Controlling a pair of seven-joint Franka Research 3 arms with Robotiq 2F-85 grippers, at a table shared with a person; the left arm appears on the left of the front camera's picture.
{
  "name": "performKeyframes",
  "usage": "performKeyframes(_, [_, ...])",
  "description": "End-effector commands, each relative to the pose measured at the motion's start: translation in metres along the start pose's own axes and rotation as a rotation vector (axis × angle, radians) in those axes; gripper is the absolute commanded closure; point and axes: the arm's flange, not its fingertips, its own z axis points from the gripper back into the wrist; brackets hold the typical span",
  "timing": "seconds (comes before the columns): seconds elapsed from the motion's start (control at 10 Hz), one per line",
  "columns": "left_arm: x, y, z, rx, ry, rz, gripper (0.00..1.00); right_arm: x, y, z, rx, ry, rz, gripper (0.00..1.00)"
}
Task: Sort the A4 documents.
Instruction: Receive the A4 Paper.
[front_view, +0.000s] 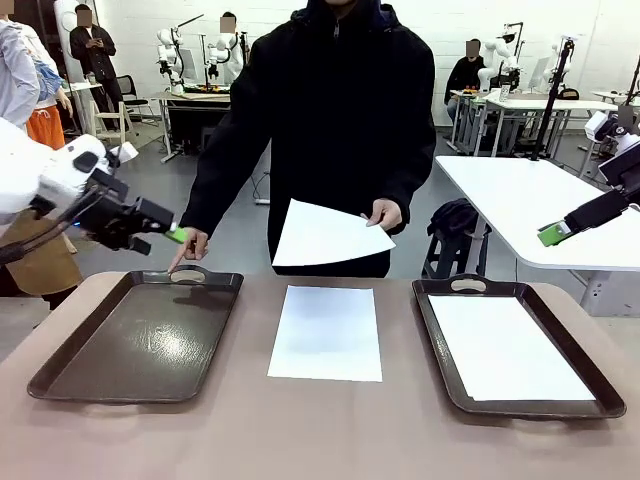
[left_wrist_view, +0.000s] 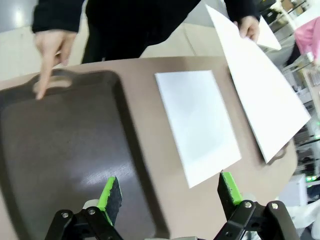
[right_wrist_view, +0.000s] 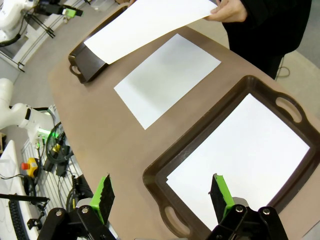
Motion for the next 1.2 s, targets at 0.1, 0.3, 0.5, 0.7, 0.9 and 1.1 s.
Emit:
performKeyframes(0.1, [0.047,0.0,-0.047,-0.173,0.031,0.044,0.0,0.0,0.0,-0.001,0.006,0.0,0.005,0.0])
performKeyframes(0.3, [0.069,-0.006,-0.072,-0.279,0.016,0.075,0.0,0.0,0.0,-0.001,0.006,0.0,0.005,0.0])
performKeyframes(0.5, [0.081,-0.017,-0.098,-0.399,0.044,0.088,0.0,0.0,0.0,-0.001,0.006,0.0,0.005,0.0])
performKeyframes(0.7, [0.084,-0.027,-0.118,-0.467,0.047,0.087,0.0,0.0,0.0,-0.001,0.006,0.0,0.005,0.0])
performKeyframes(0.9, [0.085,-0.037,-0.139,-0.516,0.073,0.094,0.0,0.0,0.0,-0.001,0.006,0.0,0.005,0.0])
performKeyframes(1.1, [0.087,-0.044,-0.157,-0.529,0.085,0.091,0.0,0.0,0.0,-0.001,0.006,0.0,0.005,0.0])
